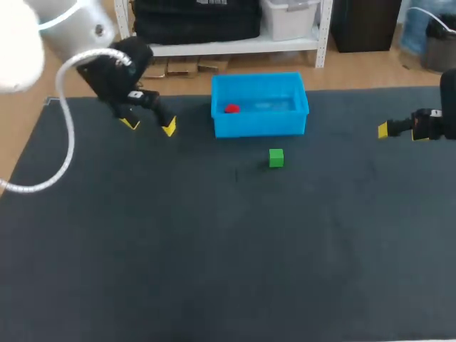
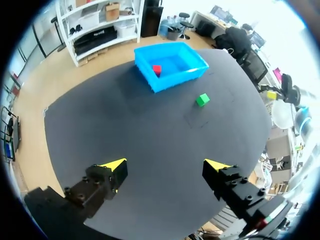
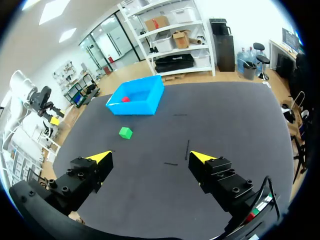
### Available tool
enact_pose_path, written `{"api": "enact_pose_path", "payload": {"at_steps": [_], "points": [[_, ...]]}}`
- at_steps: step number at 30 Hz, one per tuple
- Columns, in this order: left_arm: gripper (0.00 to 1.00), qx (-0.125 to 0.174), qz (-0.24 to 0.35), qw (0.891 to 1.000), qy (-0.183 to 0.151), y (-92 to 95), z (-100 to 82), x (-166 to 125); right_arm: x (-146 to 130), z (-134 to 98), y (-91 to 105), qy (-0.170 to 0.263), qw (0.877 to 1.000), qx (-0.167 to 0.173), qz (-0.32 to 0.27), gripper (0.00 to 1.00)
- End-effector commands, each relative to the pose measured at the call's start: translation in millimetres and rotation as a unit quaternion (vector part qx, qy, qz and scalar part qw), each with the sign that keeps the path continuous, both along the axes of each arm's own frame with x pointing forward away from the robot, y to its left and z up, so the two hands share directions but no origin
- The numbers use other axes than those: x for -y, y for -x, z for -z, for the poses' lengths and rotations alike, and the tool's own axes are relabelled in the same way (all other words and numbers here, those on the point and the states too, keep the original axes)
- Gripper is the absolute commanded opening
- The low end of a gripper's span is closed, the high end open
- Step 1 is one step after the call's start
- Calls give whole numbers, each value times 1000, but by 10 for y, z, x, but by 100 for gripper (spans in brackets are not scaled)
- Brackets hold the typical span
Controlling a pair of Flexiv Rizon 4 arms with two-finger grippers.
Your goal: Use the left arm to pick the red cube and place it into the blue plastic box first, then use the right arm to grasp the green cube and put it into the same blue plastic box after the first action is fully finished.
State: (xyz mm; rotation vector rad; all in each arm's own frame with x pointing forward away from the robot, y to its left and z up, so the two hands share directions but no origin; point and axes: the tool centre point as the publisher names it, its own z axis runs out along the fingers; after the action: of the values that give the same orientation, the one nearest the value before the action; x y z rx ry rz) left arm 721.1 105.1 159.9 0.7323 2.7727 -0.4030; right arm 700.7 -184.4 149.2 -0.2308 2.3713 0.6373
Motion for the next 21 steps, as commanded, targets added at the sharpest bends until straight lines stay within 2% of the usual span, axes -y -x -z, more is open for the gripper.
{"api": "enact_pose_path", "payload": {"at_steps": [1, 12, 21], "points": [[100, 168, -26, 980, 107, 59, 2, -83, 2, -3, 2, 1, 1000, 0, 0, 100], [100, 159, 20, 980, 118, -56, -65, -161, 2, -3, 2, 1, 1000, 0, 0, 100], [100, 141, 38, 983, 108, -92, -60, -161, 2, -3, 2, 1, 1000, 0, 0, 100]]}}
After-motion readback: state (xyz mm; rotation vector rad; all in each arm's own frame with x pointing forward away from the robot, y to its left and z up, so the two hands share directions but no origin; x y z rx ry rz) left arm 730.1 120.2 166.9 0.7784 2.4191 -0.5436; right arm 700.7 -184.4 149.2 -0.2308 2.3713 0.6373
